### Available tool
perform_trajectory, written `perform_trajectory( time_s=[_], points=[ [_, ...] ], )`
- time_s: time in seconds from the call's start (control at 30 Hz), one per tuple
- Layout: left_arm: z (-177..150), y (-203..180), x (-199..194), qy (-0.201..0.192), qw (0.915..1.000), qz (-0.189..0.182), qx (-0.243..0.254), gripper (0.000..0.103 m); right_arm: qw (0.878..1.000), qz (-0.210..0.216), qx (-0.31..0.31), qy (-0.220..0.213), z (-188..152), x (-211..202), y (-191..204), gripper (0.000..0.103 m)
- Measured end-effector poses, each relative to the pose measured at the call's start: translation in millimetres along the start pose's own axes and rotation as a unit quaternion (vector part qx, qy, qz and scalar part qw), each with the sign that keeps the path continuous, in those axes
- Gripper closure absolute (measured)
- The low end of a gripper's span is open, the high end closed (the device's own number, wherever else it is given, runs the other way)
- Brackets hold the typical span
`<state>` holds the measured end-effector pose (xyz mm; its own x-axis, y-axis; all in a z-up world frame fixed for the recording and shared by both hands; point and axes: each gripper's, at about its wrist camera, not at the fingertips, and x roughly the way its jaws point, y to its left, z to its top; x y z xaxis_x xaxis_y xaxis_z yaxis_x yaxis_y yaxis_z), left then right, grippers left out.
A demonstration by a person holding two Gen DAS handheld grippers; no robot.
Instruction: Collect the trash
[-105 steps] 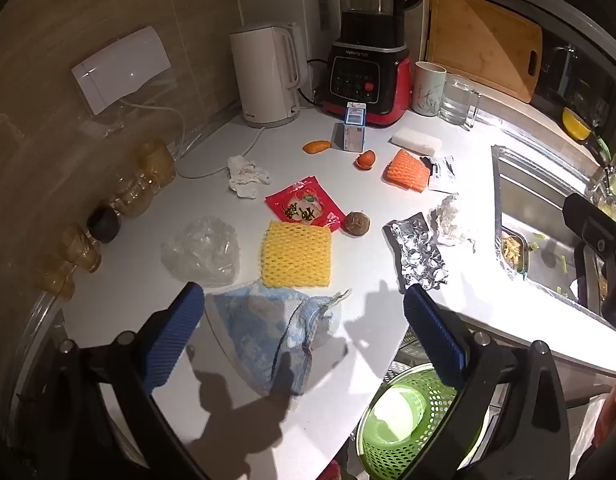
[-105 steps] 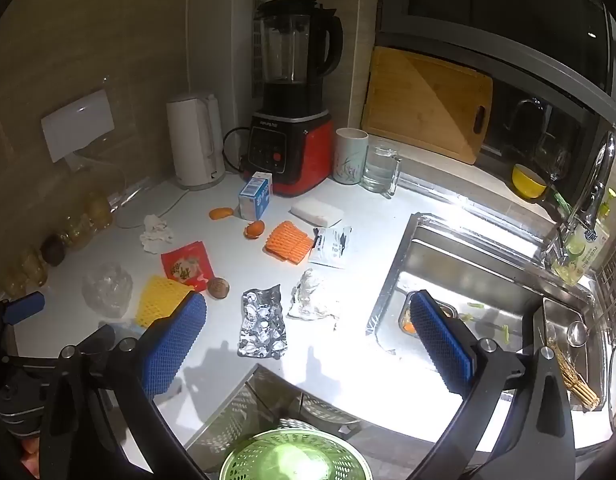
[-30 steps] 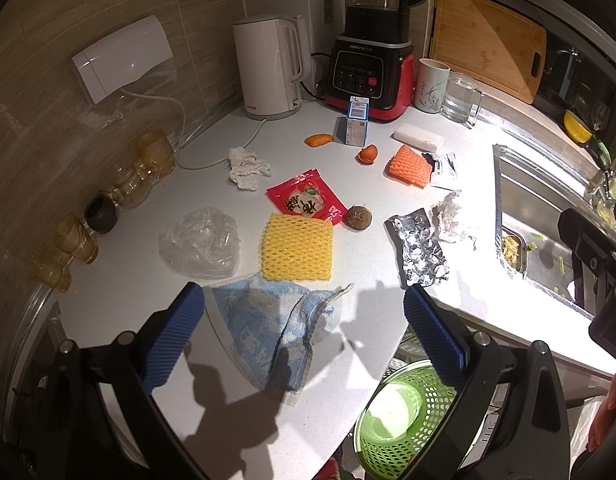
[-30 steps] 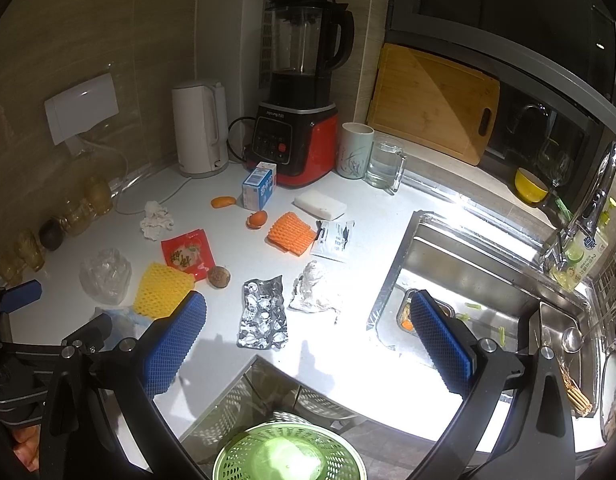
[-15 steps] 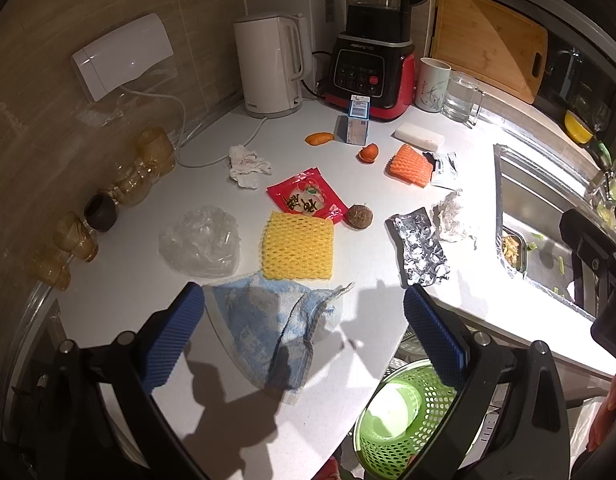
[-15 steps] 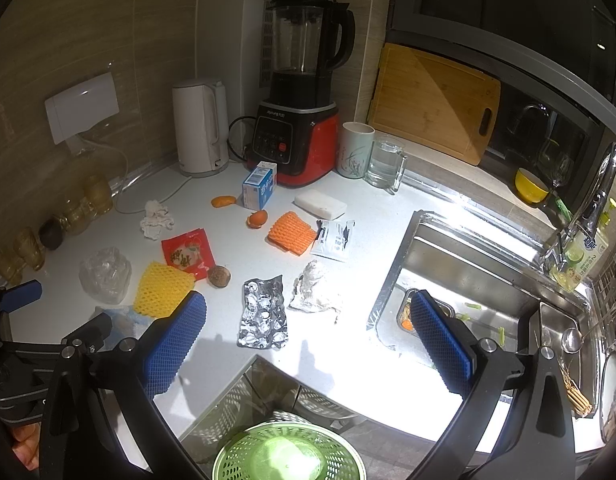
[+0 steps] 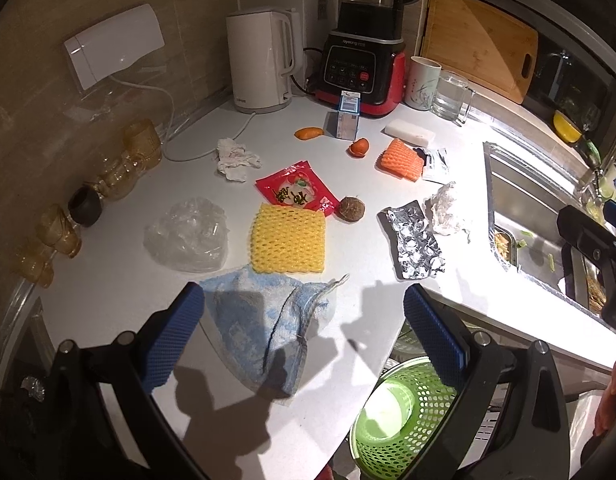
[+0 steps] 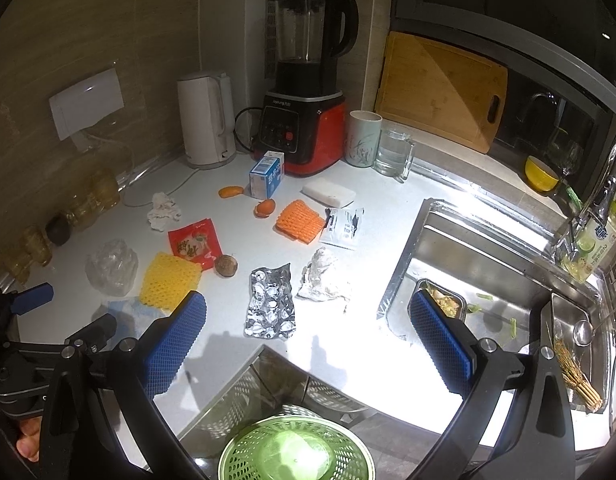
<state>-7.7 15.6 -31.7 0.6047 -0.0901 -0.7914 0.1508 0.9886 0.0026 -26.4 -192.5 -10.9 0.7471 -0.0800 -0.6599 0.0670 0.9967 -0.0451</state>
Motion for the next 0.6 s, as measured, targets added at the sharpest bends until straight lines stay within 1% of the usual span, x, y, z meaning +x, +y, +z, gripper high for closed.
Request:
perform_trajectory(
  time_s=[0.07, 0.17, 0.27, 0.43, 0.5, 0.6],
  points=[
    [-8.6, 2.5, 5.1, -0.012, 0.9999, -0.005, 0.008, 0.008, 1.0, 0.007, 0.005, 0.005, -2.5, 6.1, -2.6, 0.002],
    [-17.0, 7.8, 16.5, -0.021, 0.9995, 0.002, 0.021, 0.008, 0.999, 0.025, 0.015, 0.013, -7.5, 17.2, -5.3, 0.002],
    [-27.2, 17.4, 40.0, -0.002, 0.9997, -0.005, 0.022, 0.008, 0.999, 0.04, 0.021, 0.022, -16.0, 32.7, -6.2, 0.002],
    [-44.0, 34.3, 86.3, 0.038, 0.9992, 0.006, 0.004, 0.008, 0.998, 0.046, 0.021, 0.048, -38.4, 61.4, -6.4, 0.002],
    [-48.7, 35.4, 102.2, 0.049, 0.9986, 0.02, 0.008, 0.01, 0.997, 0.045, 0.021, 0.06, -45.5, 71.8, -6.2, 0.002],
    [-54.1, 32.9, 122.4, 0.062, 0.9974, 0.029, 0.02, 0.02, 0.996, 0.047, 0.022, 0.075, -55.6, 83.2, -5.0, 0.002]
  ],
)
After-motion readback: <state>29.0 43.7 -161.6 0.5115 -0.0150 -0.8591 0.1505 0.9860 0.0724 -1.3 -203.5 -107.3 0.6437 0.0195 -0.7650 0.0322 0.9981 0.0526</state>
